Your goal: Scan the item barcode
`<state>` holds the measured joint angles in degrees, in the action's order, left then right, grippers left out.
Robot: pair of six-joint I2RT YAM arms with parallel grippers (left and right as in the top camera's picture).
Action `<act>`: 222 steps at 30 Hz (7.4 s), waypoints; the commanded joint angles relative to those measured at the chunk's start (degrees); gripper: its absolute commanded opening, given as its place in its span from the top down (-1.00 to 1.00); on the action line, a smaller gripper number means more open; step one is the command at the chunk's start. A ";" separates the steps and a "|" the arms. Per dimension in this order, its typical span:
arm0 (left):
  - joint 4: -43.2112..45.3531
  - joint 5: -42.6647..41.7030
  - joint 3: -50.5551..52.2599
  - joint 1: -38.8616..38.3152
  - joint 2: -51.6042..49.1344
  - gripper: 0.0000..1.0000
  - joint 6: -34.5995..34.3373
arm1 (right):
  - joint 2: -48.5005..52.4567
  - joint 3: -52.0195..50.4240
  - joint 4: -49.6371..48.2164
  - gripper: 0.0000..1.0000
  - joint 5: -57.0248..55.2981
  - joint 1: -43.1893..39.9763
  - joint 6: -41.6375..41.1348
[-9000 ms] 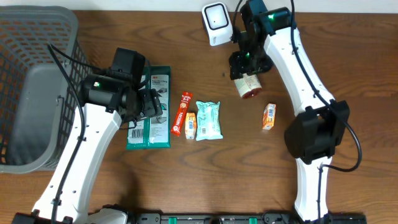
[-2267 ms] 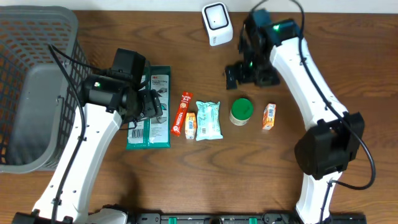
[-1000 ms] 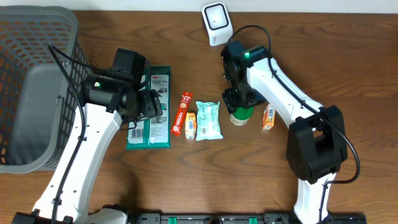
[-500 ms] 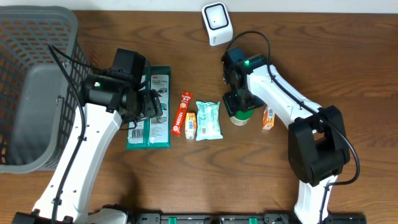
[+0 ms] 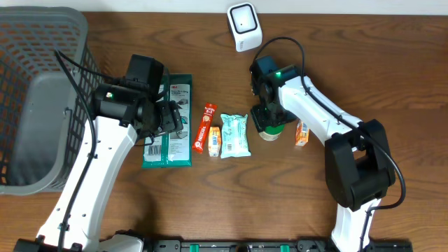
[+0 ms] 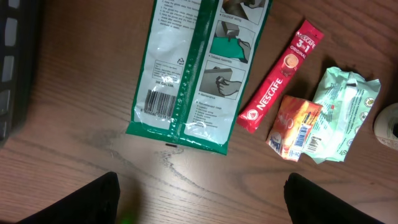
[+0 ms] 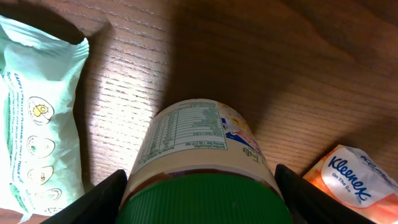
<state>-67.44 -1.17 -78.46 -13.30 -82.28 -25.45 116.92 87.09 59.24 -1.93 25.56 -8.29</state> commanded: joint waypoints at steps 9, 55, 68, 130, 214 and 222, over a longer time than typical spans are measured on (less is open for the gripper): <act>-0.17 0.50 -0.39 -0.17 0.31 -0.70 0.15 | 1.49 -2.62 -2.08 -0.33 -0.79 0.37 0.20; -0.17 0.50 -0.39 -0.17 0.31 -0.70 0.15 | 1.18 -2.91 -0.72 0.50 -0.42 0.42 0.22; -0.17 0.50 -0.39 -0.17 0.31 -0.70 0.15 | -21.53 9.14 7.43 0.98 3.98 0.55 -4.09; -0.17 0.50 -0.39 -0.17 0.31 -0.70 0.15 | 33.77 61.11 -47.30 0.98 1.57 -6.23 -1.95; -0.17 0.50 -0.39 -0.17 0.31 -0.70 0.15 | 11.21 29.83 27.54 -0.98 -3.34 -42.32 1.77; -0.17 0.50 -0.39 -0.17 0.31 -0.70 0.13 | 10.67 46.05 38.10 -0.82 9.60 -40.59 7.58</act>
<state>-67.42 -1.15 -78.46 -13.30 -82.28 -25.45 129.38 129.97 96.51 -1.56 -16.64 -4.69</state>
